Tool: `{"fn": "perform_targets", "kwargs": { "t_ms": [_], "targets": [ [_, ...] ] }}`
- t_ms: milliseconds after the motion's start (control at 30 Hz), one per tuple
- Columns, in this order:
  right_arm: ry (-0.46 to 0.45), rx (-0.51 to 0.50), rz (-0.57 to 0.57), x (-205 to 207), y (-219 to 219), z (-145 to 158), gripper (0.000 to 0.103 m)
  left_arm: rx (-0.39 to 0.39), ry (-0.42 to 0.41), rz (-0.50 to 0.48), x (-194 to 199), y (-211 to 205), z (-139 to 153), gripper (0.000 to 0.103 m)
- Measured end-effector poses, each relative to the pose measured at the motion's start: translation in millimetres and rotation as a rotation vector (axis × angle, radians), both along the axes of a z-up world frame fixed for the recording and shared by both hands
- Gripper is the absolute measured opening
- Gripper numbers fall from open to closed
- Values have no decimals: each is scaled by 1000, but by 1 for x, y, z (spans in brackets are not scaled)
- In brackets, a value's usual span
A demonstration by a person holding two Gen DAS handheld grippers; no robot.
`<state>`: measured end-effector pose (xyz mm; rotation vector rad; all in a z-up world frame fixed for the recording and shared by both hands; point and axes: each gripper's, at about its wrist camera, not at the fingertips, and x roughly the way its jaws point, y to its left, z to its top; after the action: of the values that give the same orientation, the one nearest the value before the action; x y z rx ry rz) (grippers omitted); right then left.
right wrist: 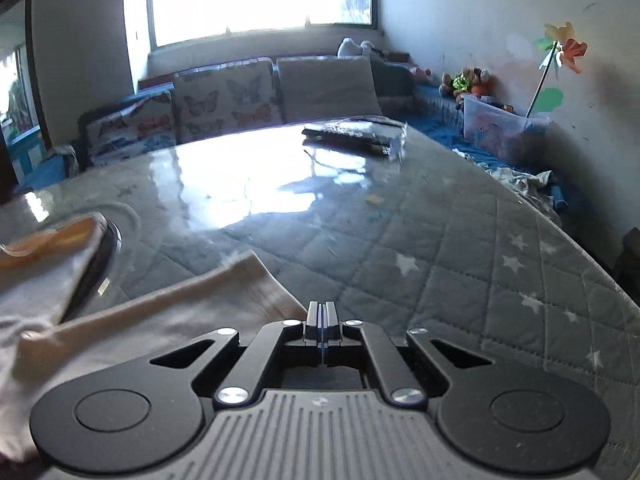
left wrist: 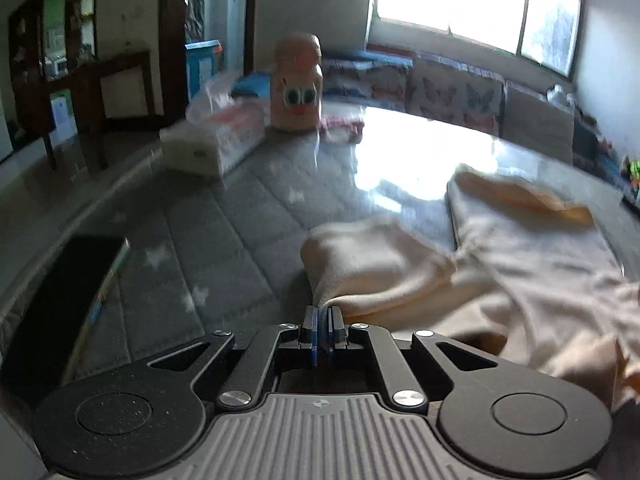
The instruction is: Fold clothes
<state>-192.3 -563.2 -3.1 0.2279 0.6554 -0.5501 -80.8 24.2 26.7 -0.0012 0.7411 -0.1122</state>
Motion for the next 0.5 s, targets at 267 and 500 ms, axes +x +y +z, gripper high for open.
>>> {"fn": "perform_targets", "kwargs": {
  "t_ms": [267, 500],
  "targets": [
    [-35, -1, 114, 6, 21, 17, 6, 58, -96, -58, -4, -16, 18, 30],
    [8, 41, 184, 31, 36, 4, 12, 163, -127, -238, 2, -61, 12, 39]
  ]
}}
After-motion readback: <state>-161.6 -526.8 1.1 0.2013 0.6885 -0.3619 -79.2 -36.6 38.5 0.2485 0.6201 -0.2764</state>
